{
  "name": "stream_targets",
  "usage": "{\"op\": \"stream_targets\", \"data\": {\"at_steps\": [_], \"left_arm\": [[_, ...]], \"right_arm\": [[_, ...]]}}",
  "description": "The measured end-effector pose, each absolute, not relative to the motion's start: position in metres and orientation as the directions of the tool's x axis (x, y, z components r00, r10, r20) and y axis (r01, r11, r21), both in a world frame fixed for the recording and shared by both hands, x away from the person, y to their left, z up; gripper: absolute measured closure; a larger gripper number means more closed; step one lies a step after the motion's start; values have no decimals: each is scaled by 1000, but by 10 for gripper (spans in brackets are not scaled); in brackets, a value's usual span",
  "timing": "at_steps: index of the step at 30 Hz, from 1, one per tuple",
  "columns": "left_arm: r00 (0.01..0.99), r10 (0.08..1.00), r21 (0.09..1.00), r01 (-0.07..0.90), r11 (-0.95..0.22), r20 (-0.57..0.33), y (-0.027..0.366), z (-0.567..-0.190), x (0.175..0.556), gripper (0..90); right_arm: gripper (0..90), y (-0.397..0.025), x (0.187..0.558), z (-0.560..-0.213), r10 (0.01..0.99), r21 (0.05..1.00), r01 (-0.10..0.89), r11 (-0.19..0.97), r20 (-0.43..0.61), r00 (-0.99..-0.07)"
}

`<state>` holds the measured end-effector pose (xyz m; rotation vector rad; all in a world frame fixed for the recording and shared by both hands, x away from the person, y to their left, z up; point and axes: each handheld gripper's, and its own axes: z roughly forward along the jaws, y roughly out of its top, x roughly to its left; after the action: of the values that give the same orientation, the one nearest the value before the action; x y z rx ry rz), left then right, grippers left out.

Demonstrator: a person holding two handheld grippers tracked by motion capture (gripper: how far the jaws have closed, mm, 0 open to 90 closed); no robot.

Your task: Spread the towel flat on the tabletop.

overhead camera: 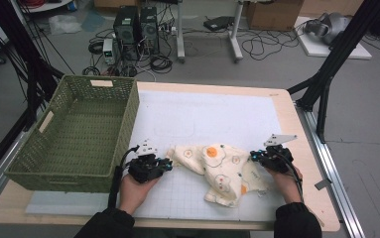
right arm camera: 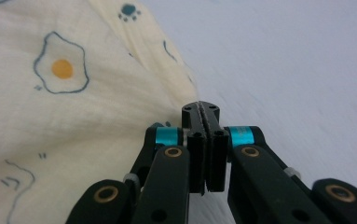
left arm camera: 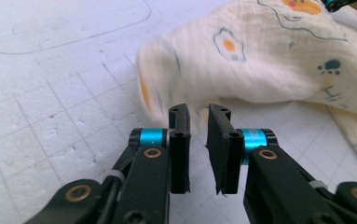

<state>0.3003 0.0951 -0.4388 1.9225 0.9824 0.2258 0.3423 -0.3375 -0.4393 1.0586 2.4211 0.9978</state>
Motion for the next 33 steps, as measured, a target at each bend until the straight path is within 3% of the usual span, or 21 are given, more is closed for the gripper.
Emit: {"op": "stream_targets", "data": {"at_steps": [2, 7, 11, 18, 20, 23, 27, 28, 33], "left_arm": [[671, 703, 804, 540, -248, -234, 95, -439, 300, 746], [690, 681, 808, 534, -250, -245, 92, -438, 298, 731], [700, 671, 809, 530, -256, -246, 90, -438, 296, 726], [710, 656, 806, 531, -261, -255, 88, -439, 295, 714], [713, 652, 805, 532, -264, -257, 86, -440, 295, 713], [720, 646, 801, 531, -278, -253, 85, -440, 294, 713], [720, 642, 800, 535, -272, -263, 85, -441, 294, 713], [721, 640, 799, 536, -272, -265, 85, -441, 294, 714], [727, 633, 801, 532, -274, -266, 84, -441, 293, 714]], "right_arm": [[888, -343, 340, -442, 742, 720, 524, 455, 19, -670], [728, -331, 327, -428, 696, 757, 442, 481, -24, -717], [686, -315, 314, -411, 630, 782, 364, 506, -47, -775], [535, -285, 292, -404, 465, 807, 284, 518, 13, -885], [542, -272, 293, -408, 432, 784, 272, 558, 6, -902], [628, -254, 302, -419, 411, 732, 280, 621, 0, -911], [870, -241, 316, -433, 389, 664, 283, 693, -14, -921], [895, -240, 318, -435, 392, 653, 285, 702, -19, -920], [899, -245, 335, -430, 484, 681, 321, 658, -55, -874]]}}
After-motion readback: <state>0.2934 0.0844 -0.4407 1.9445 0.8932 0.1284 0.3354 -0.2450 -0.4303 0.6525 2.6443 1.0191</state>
